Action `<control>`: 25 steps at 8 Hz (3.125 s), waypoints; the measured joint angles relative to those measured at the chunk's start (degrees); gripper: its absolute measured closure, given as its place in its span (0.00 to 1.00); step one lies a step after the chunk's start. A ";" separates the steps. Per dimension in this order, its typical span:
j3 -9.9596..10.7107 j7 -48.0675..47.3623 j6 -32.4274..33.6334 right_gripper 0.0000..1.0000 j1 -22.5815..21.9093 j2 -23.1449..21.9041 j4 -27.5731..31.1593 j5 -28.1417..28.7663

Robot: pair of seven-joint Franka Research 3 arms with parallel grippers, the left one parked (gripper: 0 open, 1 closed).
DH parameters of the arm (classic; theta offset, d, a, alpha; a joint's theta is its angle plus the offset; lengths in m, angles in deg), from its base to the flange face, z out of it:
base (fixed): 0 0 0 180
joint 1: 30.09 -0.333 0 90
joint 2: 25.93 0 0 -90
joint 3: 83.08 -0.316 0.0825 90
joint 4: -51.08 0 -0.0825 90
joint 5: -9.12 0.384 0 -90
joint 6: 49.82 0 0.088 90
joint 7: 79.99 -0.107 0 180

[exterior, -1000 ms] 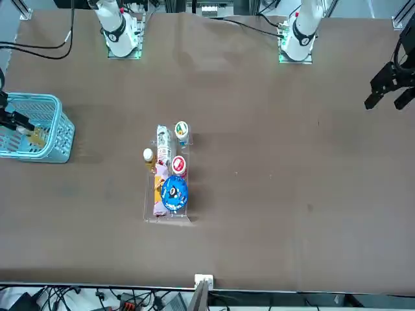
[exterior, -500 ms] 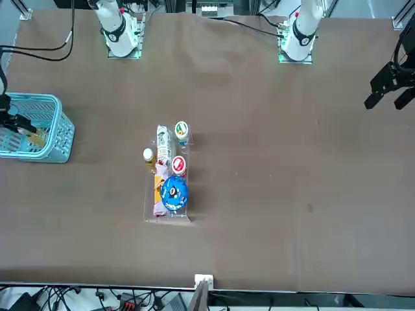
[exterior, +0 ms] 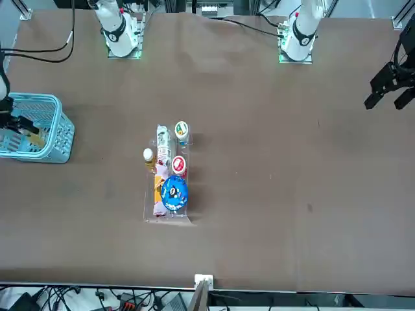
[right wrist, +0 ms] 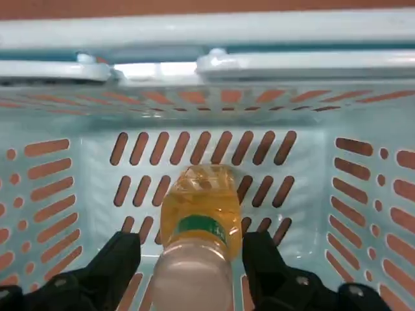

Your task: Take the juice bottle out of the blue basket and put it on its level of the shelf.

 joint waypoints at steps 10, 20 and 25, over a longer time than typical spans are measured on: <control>0.01 0.48 -0.30 0.39 0.17 0.37 -0.02 0.07; -0.22 1.14 5.40 0.45 0.43 0.04 -3.46 0.19; -1.03 1.62 25.75 0.45 0.15 -3.47 -15.87 0.22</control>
